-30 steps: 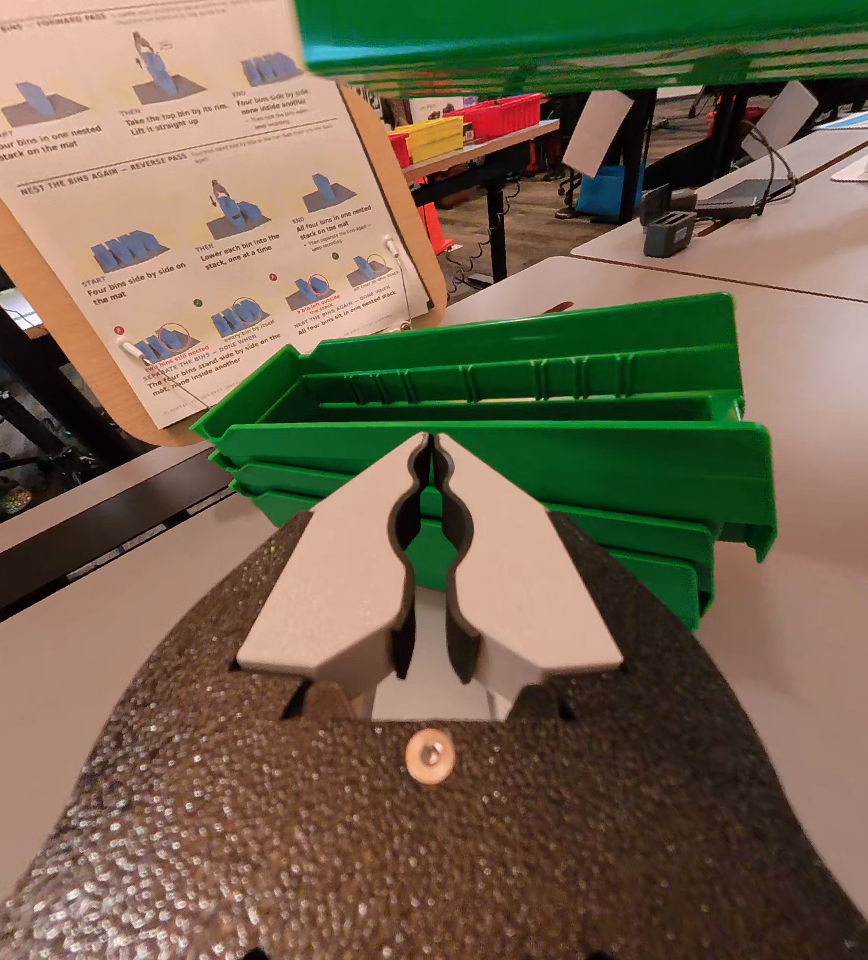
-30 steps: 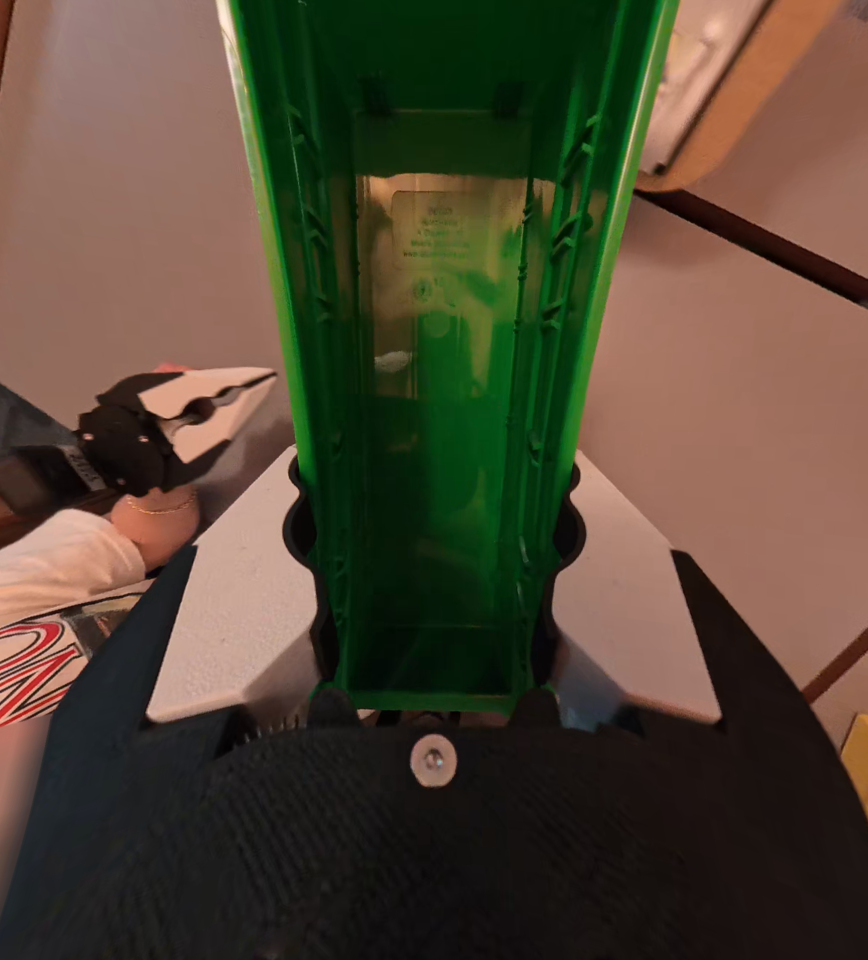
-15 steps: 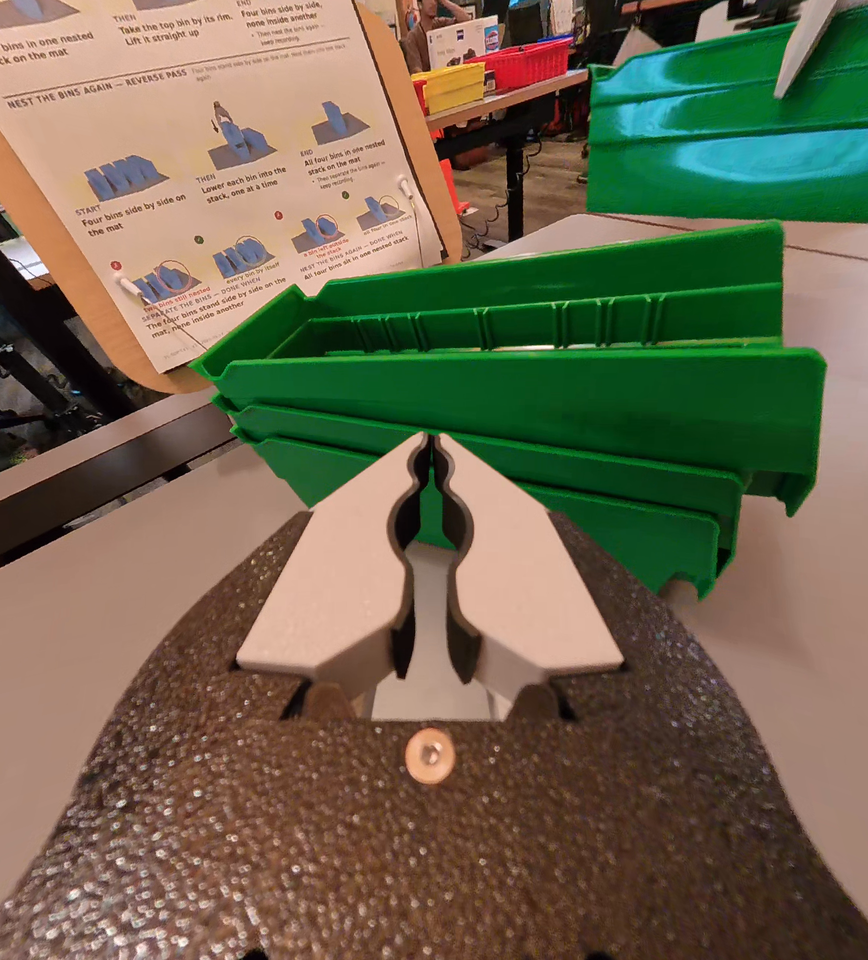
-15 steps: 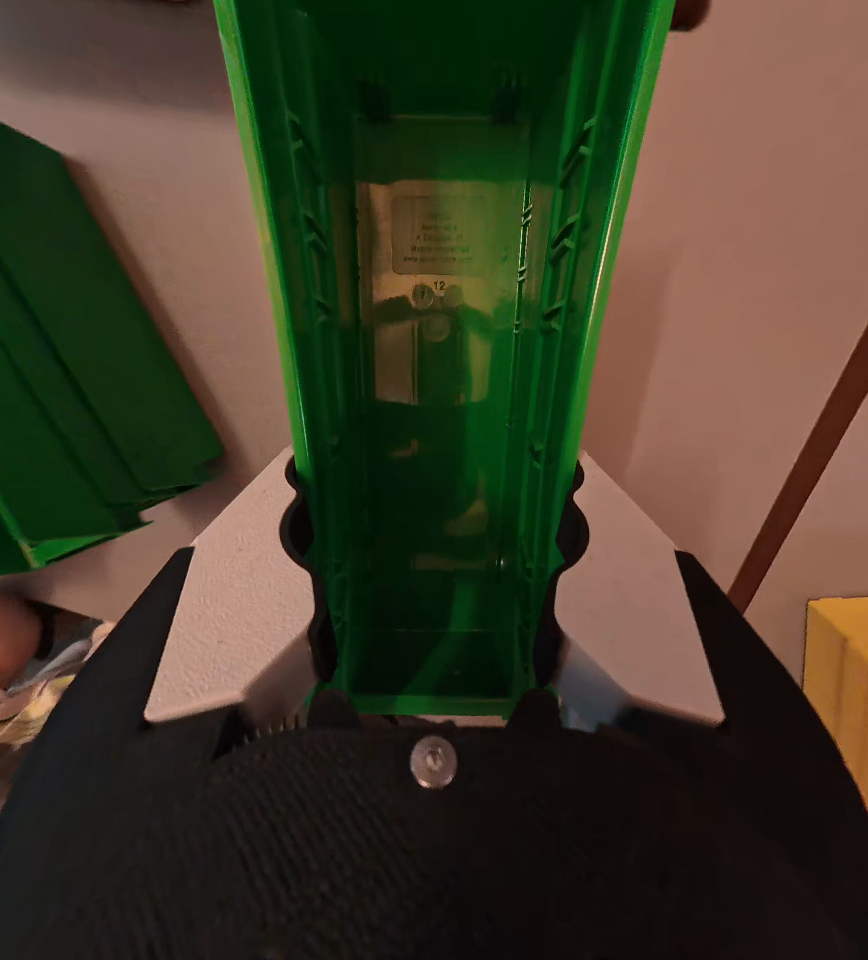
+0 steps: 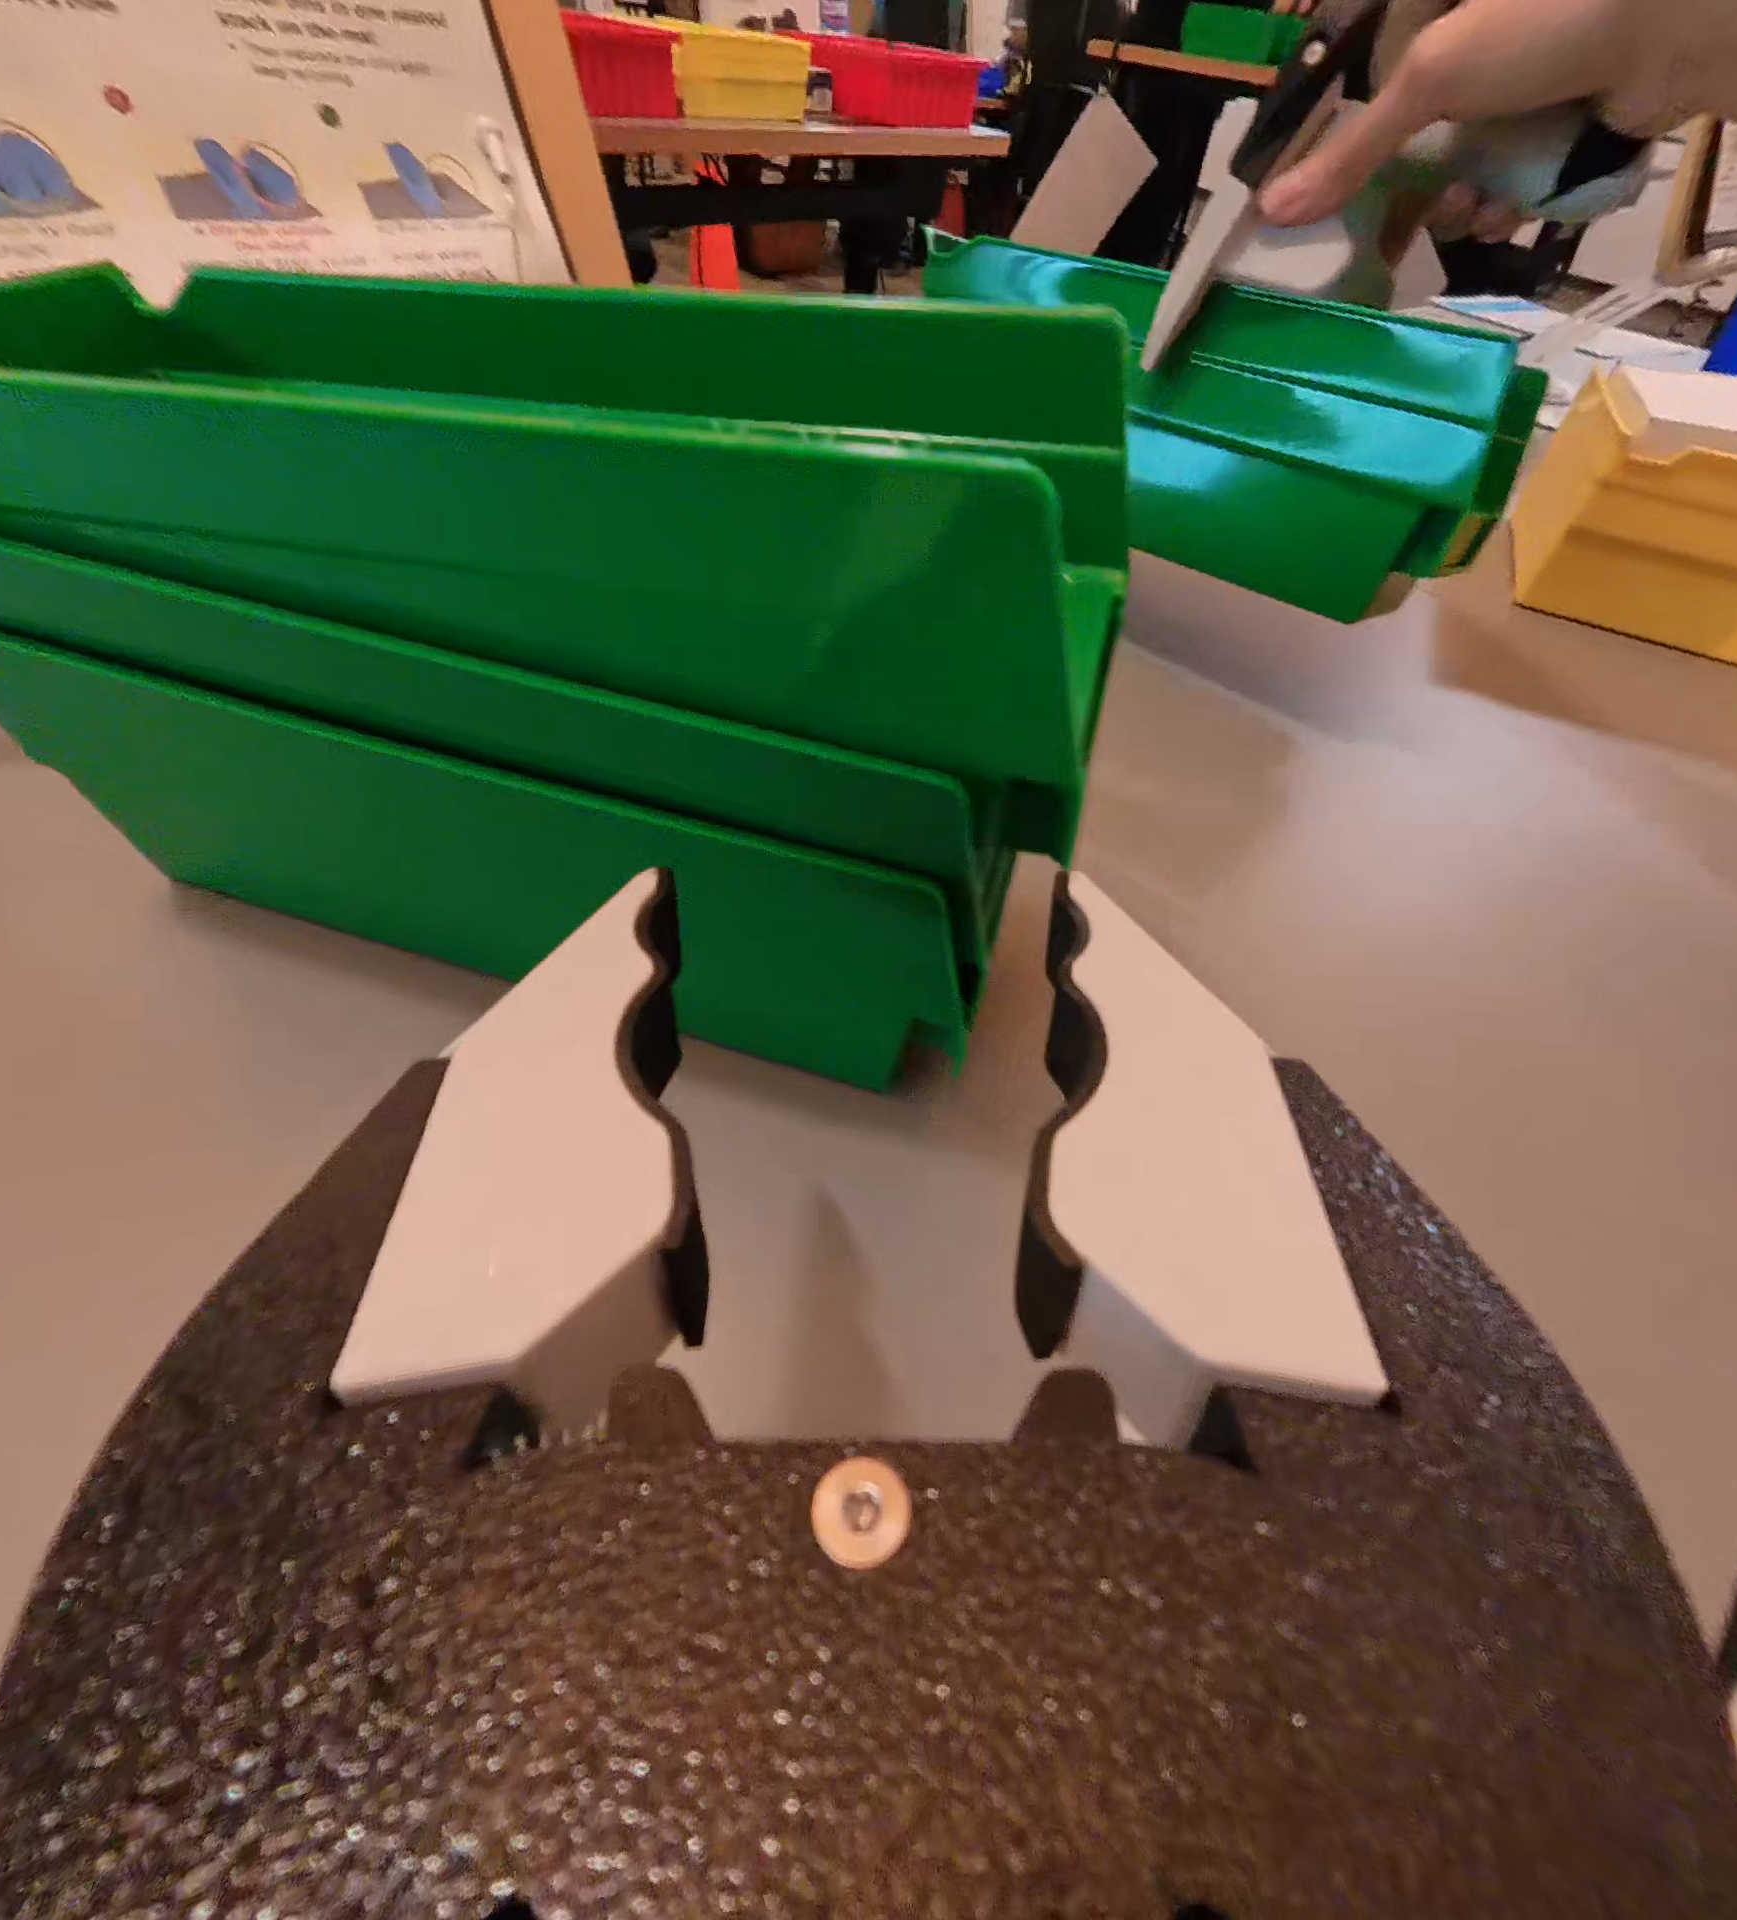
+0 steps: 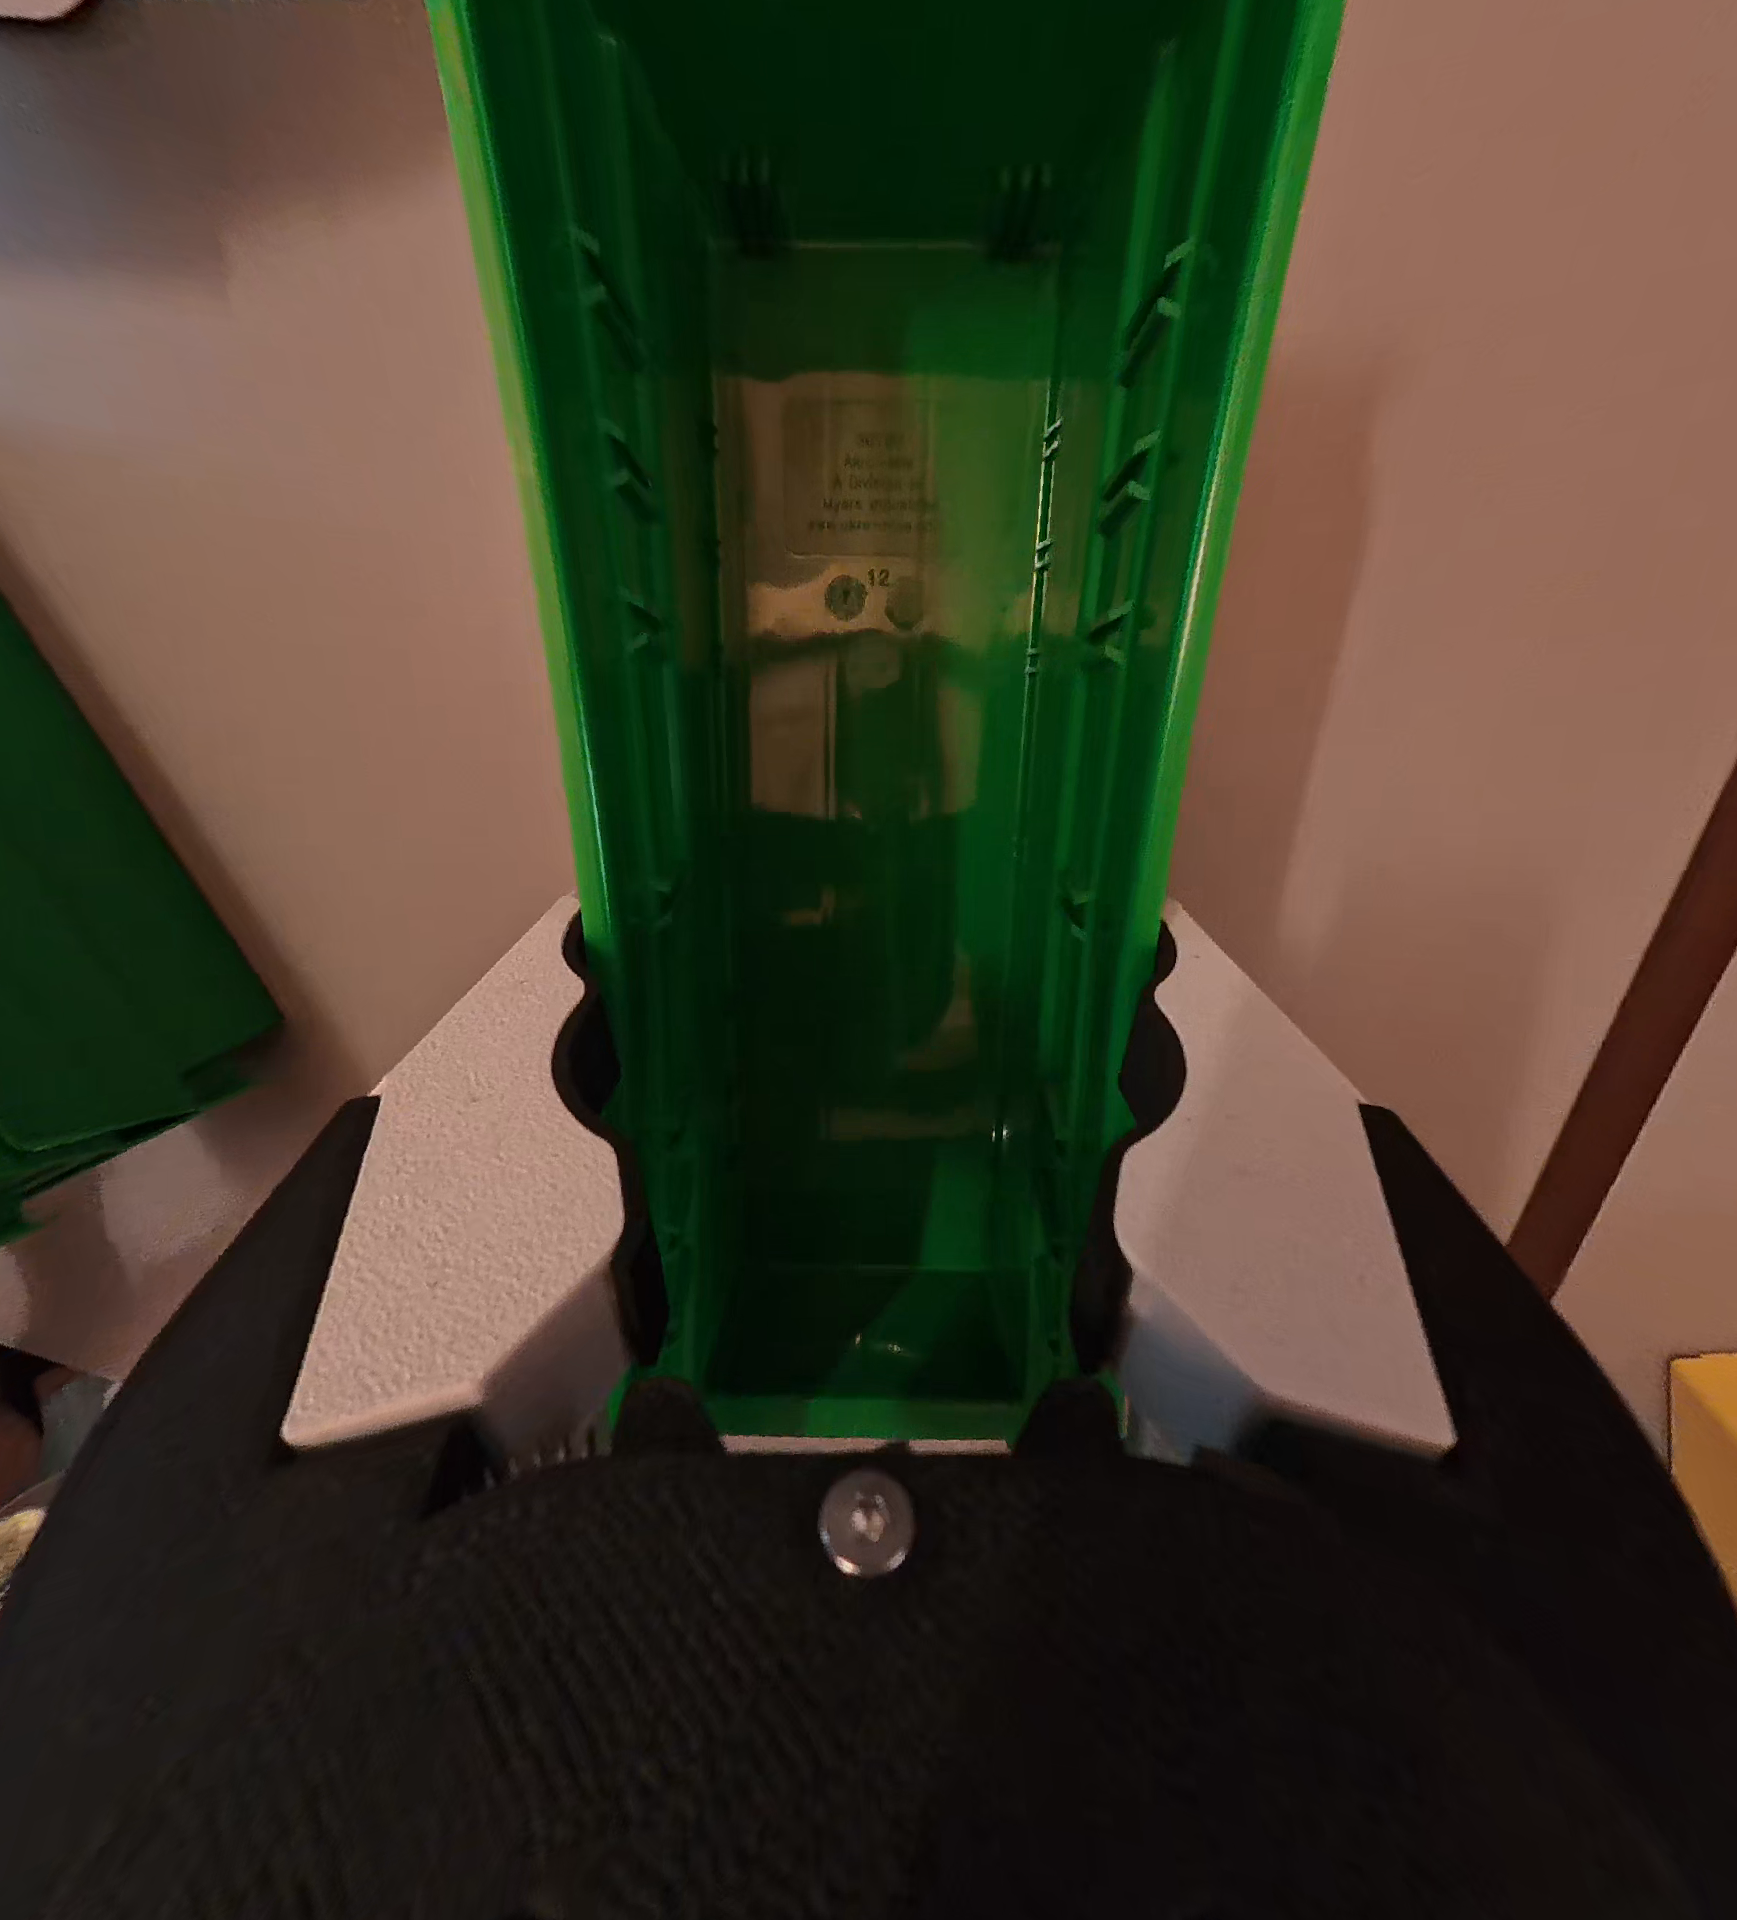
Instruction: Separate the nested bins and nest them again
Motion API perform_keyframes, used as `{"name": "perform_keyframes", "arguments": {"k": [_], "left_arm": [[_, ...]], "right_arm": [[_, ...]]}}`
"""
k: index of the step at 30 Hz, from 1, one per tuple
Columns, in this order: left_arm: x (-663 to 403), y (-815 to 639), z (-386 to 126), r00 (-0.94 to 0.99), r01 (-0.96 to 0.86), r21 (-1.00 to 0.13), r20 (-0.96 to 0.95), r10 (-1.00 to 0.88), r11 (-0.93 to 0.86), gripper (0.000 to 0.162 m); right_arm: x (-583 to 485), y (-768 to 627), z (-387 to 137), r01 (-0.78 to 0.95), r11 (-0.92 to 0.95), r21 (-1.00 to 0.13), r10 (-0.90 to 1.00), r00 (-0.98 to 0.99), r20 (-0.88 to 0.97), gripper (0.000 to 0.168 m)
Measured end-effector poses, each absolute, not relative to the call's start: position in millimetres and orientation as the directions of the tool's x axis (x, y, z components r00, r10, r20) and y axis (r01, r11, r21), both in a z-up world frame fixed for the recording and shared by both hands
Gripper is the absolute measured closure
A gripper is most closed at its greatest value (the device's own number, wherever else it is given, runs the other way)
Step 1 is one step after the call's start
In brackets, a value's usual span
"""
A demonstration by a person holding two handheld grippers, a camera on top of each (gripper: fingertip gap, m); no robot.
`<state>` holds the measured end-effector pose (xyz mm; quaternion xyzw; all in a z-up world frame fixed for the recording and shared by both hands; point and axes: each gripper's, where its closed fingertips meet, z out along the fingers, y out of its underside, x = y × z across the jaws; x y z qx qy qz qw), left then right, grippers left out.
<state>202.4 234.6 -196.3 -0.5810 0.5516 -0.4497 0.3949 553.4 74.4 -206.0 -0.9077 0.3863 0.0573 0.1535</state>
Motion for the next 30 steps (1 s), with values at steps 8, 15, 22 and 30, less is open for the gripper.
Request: {"name": "perform_keyframes", "arguments": {"k": [8,15,22,30], "left_arm": [[202,213,-223,0.006,-0.365,-0.927,-0.096,-0.995,0.088,0.099],[219,224,-235,0.075,-0.396,-0.91,-0.168,-0.983,0.125,0.109],[202,243,-236,0.109,-0.399,-0.91,-0.167,-0.98,0.11,0.11],[171,290,-236,0.175,-0.423,-0.904,-0.148,-0.973,0.061,0.108]], "right_arm": [[555,65,-228,-0.732,-0.645,-0.22,-0.7,0.681,-0.213,0.066],[556,56,-240,-0.735,-0.643,-0.218,-0.709,0.678,-0.193,0.064],[560,52,-243,-0.725,-0.655,-0.213,-0.708,0.687,-0.163,0.065],[541,62,-246,-0.748,-0.646,-0.152,-0.737,0.663,-0.132,0.06]]}}
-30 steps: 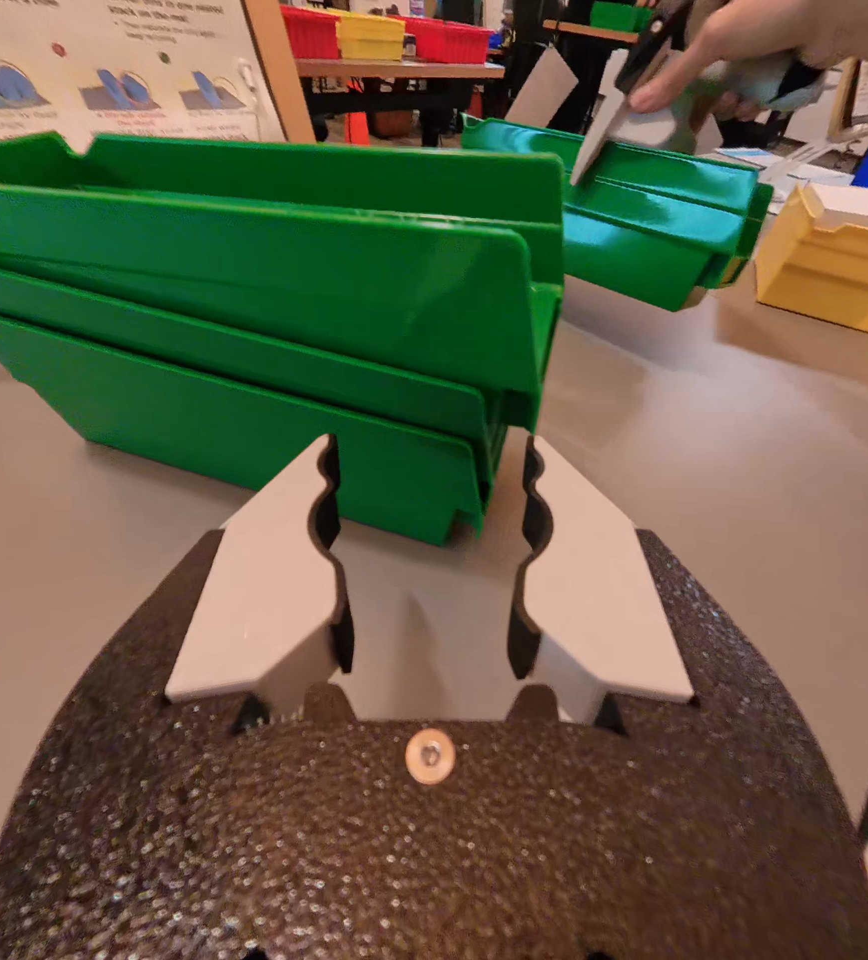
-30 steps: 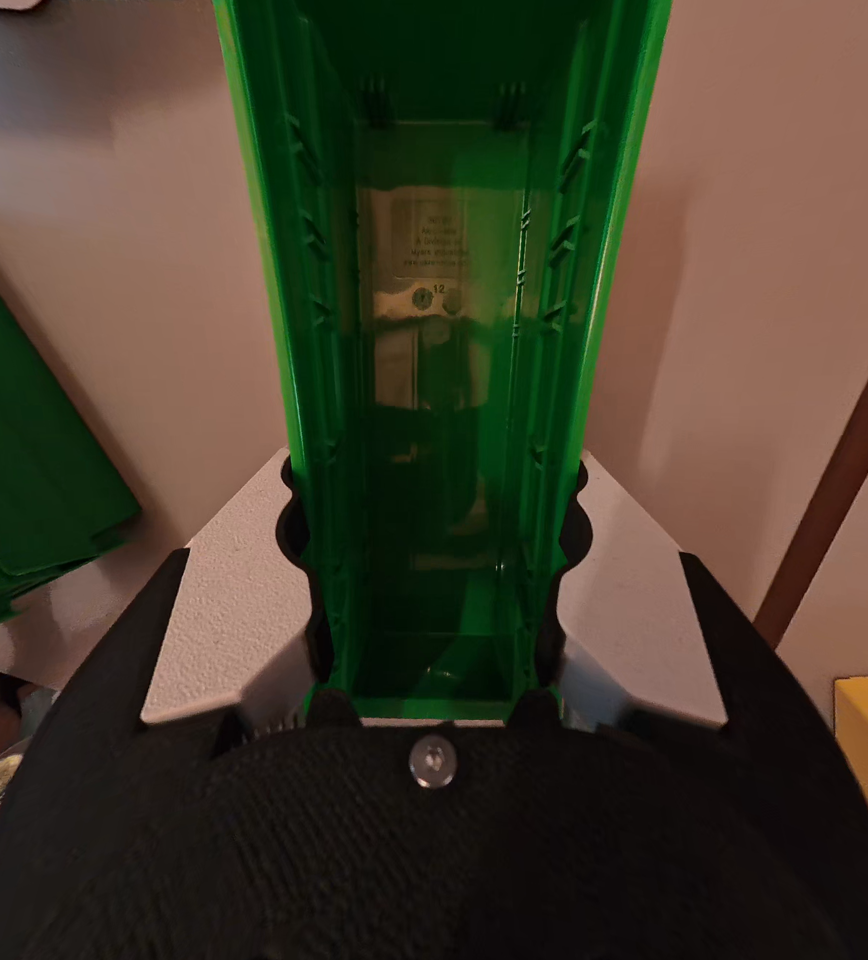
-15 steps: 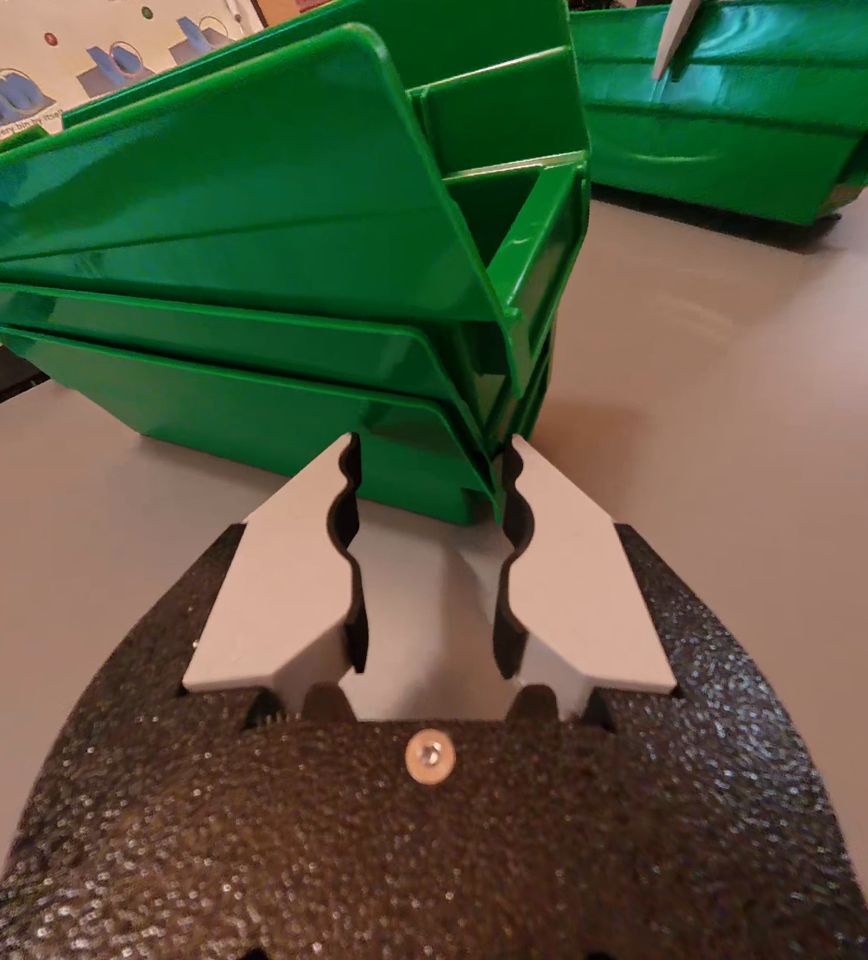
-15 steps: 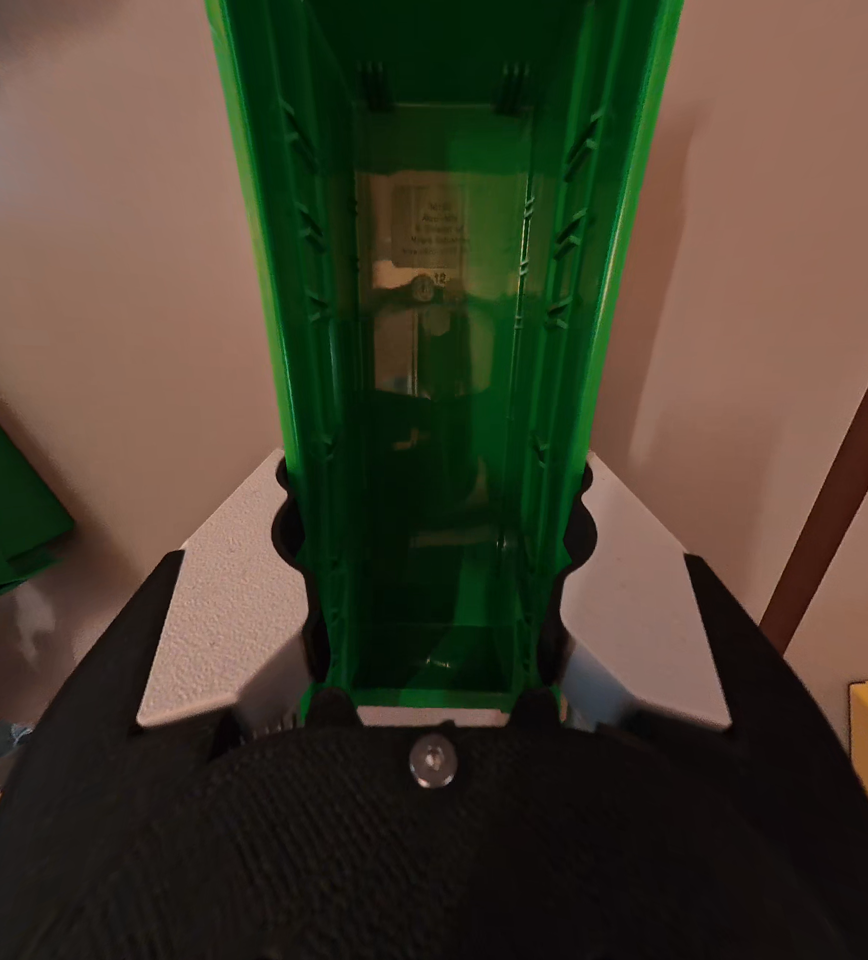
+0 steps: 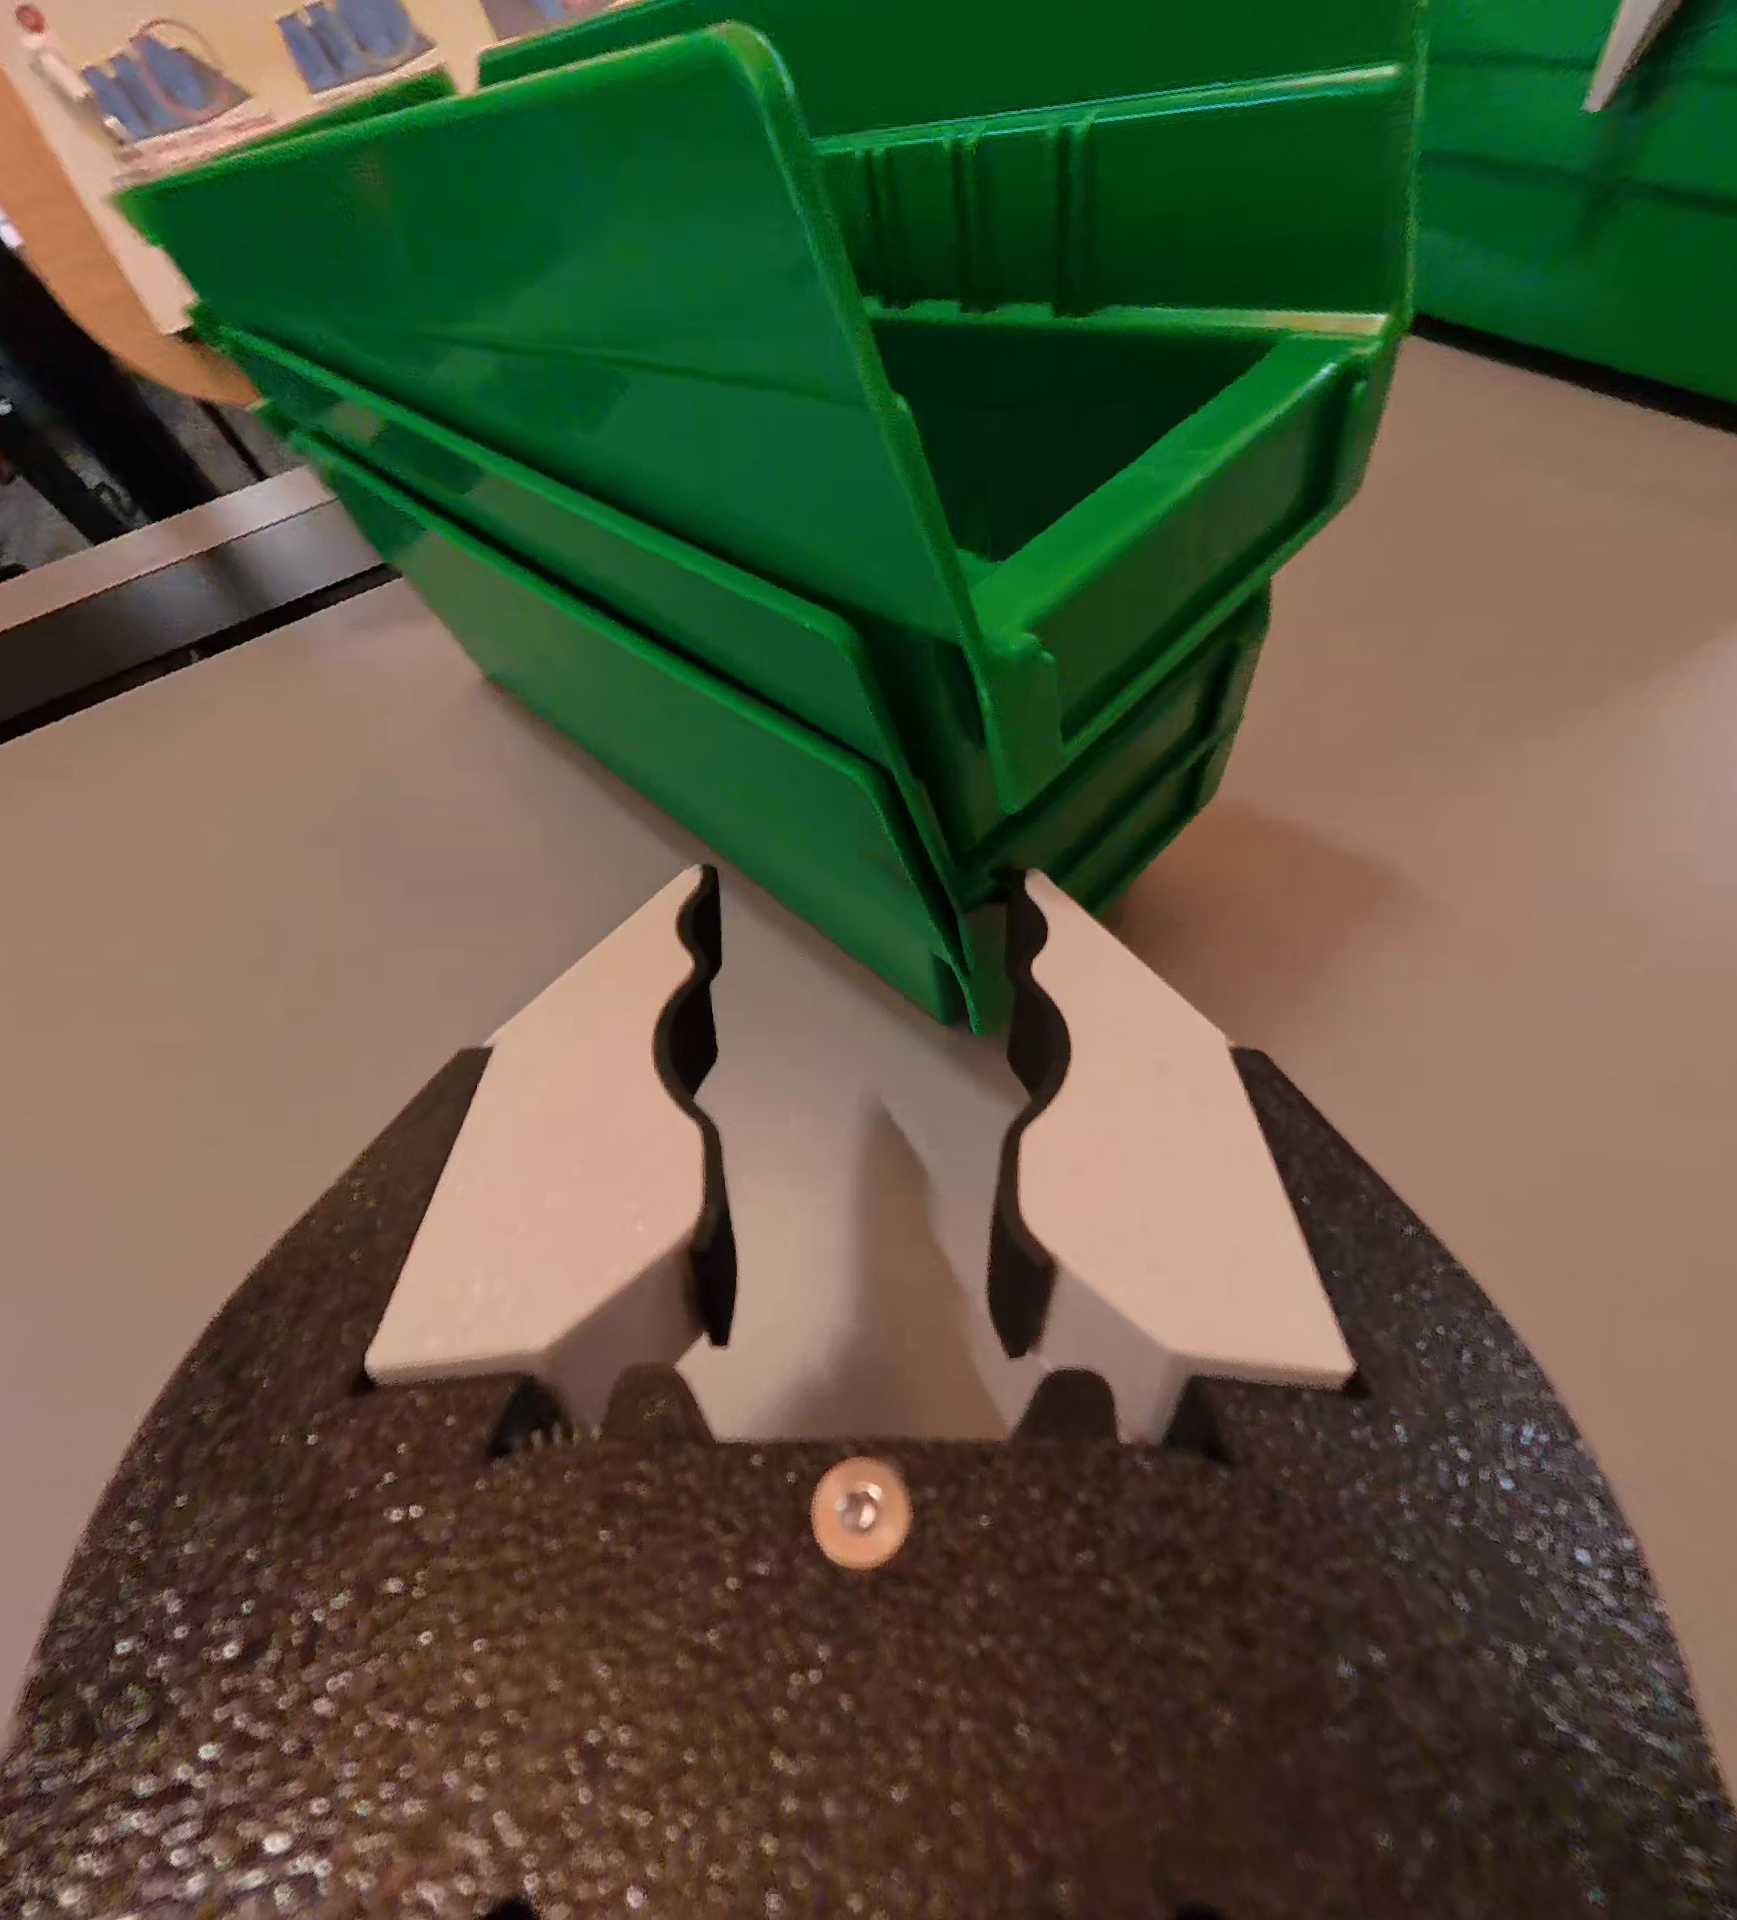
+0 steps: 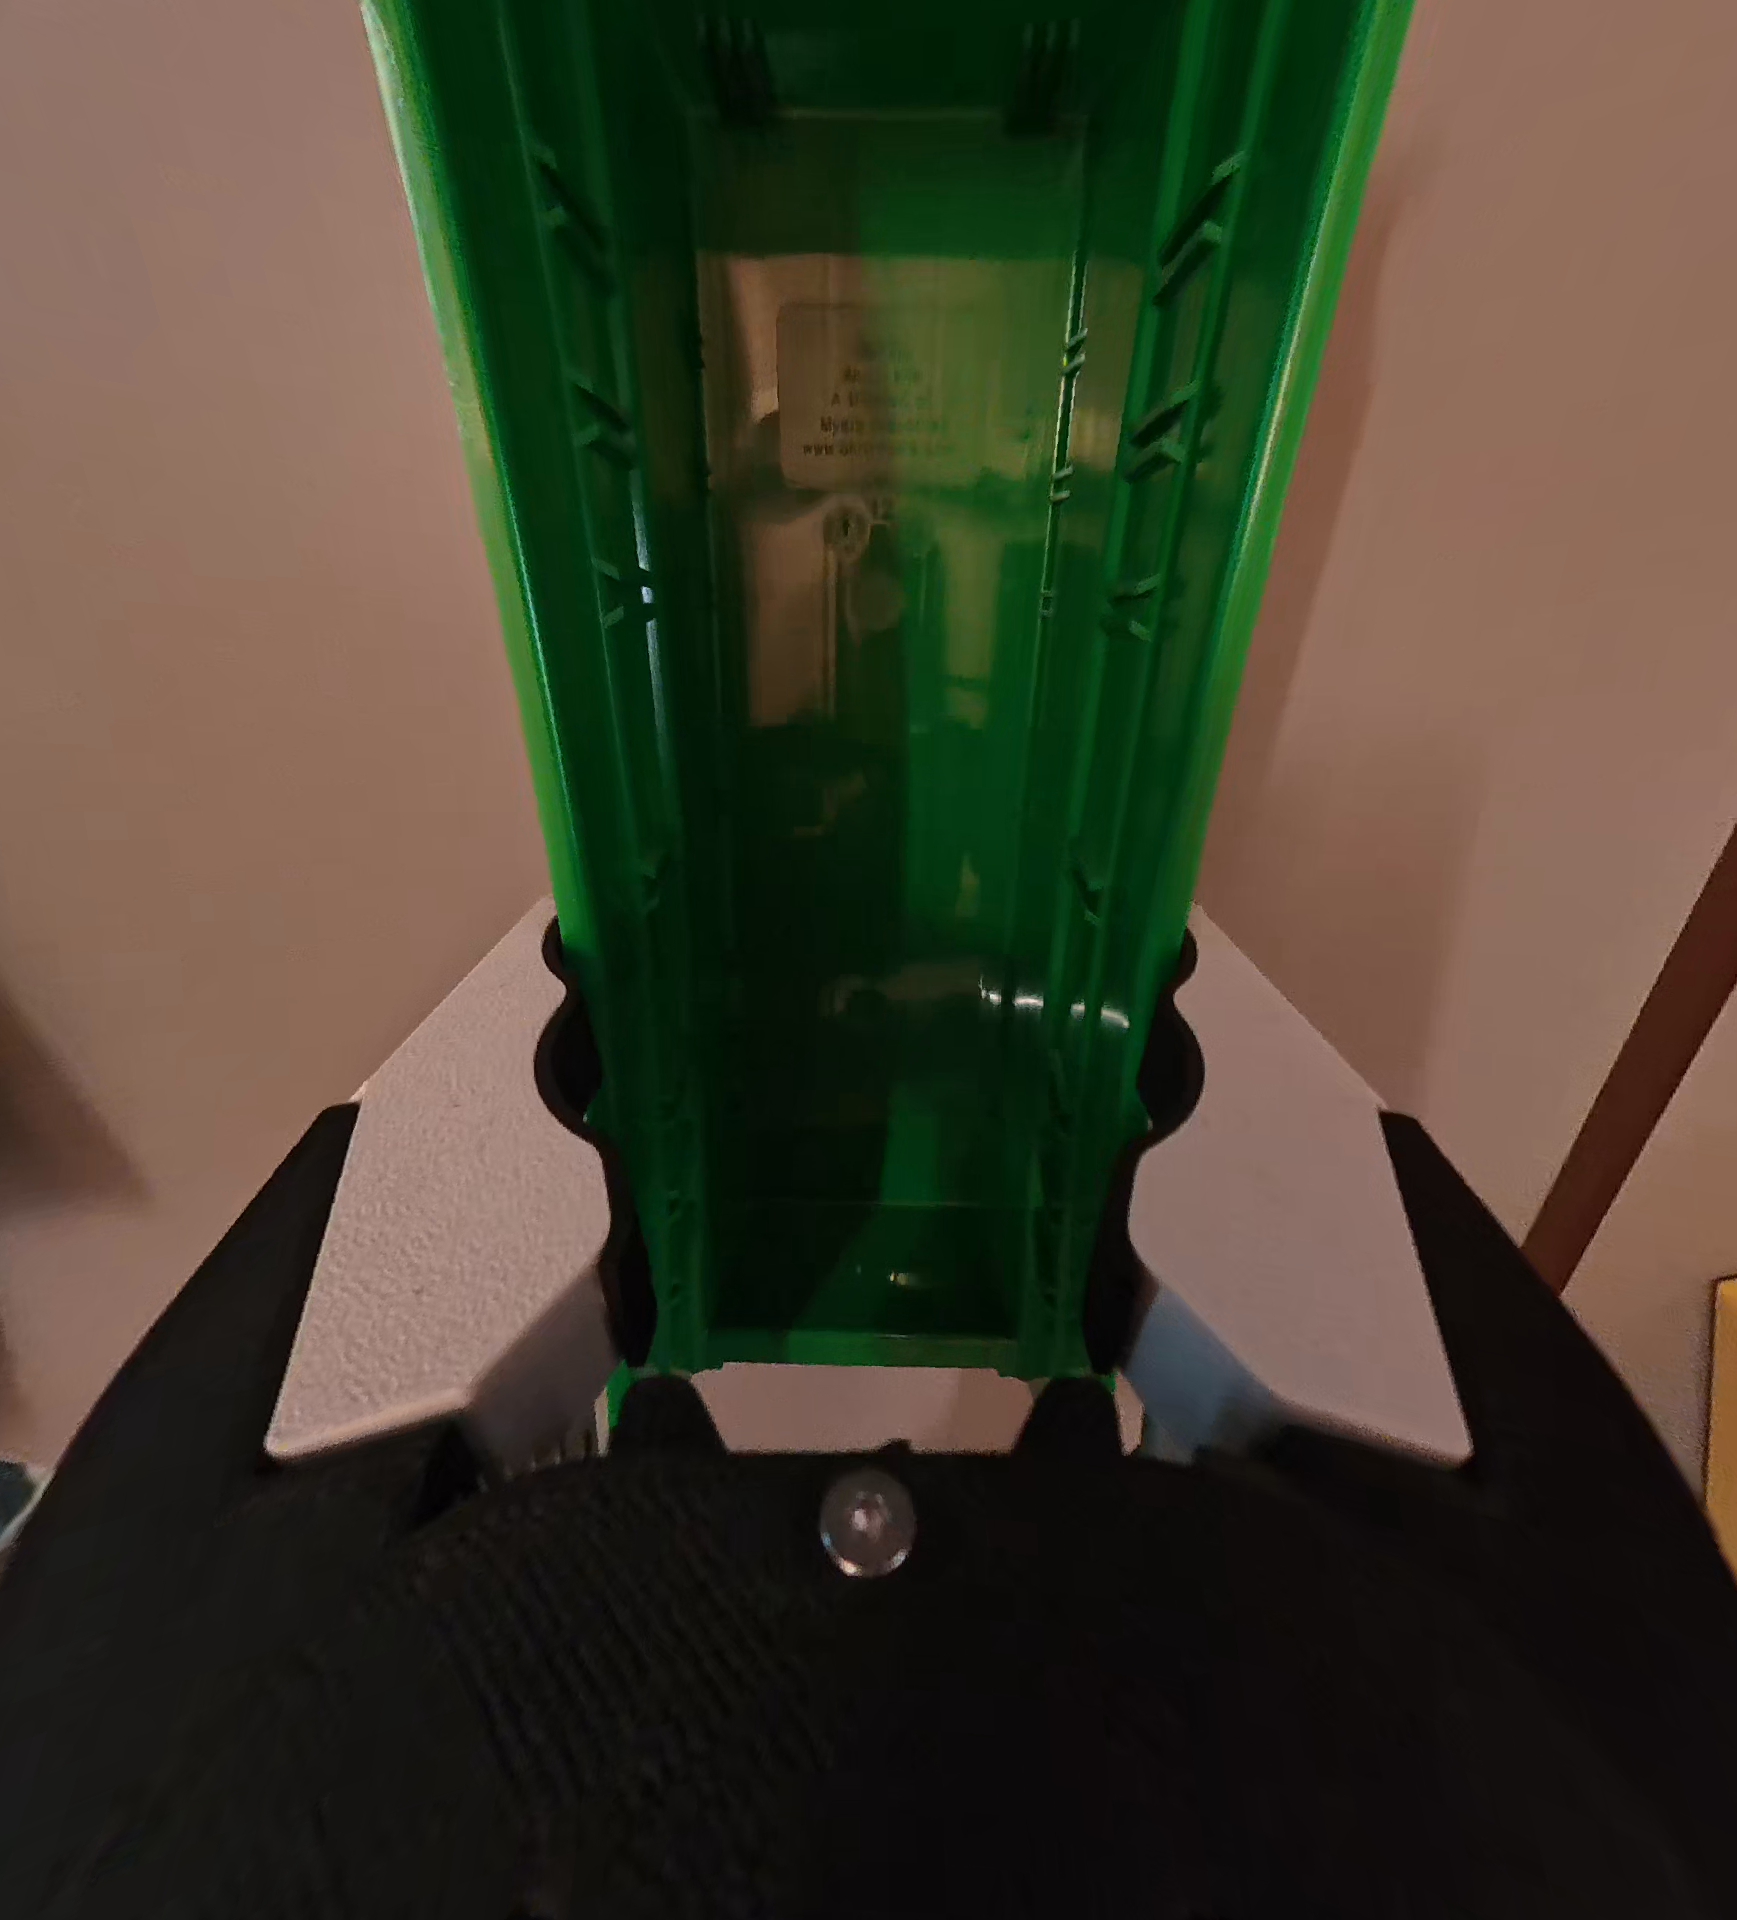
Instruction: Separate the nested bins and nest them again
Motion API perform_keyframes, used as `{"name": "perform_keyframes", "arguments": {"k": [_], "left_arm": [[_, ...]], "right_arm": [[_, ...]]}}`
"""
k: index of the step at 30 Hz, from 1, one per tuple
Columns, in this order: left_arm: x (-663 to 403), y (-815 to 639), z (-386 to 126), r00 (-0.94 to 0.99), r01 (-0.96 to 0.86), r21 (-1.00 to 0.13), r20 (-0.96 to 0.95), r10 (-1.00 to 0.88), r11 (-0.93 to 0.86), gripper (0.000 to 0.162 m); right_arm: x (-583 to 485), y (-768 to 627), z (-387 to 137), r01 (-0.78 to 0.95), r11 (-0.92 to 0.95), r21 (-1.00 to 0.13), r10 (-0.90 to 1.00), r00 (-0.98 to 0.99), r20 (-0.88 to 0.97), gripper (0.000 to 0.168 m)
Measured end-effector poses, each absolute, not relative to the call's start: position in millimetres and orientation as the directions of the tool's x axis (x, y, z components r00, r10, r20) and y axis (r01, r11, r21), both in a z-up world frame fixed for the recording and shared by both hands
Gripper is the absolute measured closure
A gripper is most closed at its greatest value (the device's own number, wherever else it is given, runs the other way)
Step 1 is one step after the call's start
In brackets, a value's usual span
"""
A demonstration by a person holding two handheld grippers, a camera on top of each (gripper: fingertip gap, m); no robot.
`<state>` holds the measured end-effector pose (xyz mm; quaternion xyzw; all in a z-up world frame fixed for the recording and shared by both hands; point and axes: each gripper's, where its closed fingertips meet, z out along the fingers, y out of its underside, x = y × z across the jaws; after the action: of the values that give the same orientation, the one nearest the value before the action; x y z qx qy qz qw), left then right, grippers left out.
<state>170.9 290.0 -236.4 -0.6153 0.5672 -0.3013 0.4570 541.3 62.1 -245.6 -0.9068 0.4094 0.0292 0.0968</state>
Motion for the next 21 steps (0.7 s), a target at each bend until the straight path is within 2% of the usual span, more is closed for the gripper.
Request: {"name": "perform_keyframes", "arguments": {"k": [5,8,11,13,17,19,21], "left_arm": [[154,320,-237,0.224,-0.416,-0.909,-0.121,-0.967,0.018,0.109],[150,320,-239,0.182,-0.409,-0.913,-0.086,-0.979,0.004,0.108],[145,321,-234,0.13,-0.406,-0.914,-0.08,-0.988,0.021,0.106],[140,322,-228,0.083,-0.413,-0.91,-0.069,-0.994,0.029,0.103],[139,336,-198,0.047,-0.387,-0.921,-0.057,-0.997,0.035,0.102],[144,350,-185,0.062,-0.394,-0.918,-0.065,-0.996,0.035,0.1],[152,373,-174,0.145,-0.398,-0.917,-0.098,-0.985,0.033,0.1]], "right_arm": [[540,65,-247,-0.765,-0.624,-0.16,-0.761,0.642,-0.097,0.057],[538,69,-246,-0.755,-0.632,-0.173,-0.752,0.652,-0.1,0.056],[532,76,-234,-0.765,-0.609,-0.209,-0.756,0.64,-0.14,0.042],[528,78,-217,-0.759,-0.597,-0.26,-0.761,0.638,-0.116,0.028],[512,104,-166,-0.666,-0.609,-0.431,-0.727,0.686,-0.031,0.027],[490,140,-139,-0.581,-0.612,-0.537,-0.677,0.736,-0.024,0.032],[448,185,-125,-0.54,-0.602,-0.588,-0.61,0.786,-0.098,0.04]]}}
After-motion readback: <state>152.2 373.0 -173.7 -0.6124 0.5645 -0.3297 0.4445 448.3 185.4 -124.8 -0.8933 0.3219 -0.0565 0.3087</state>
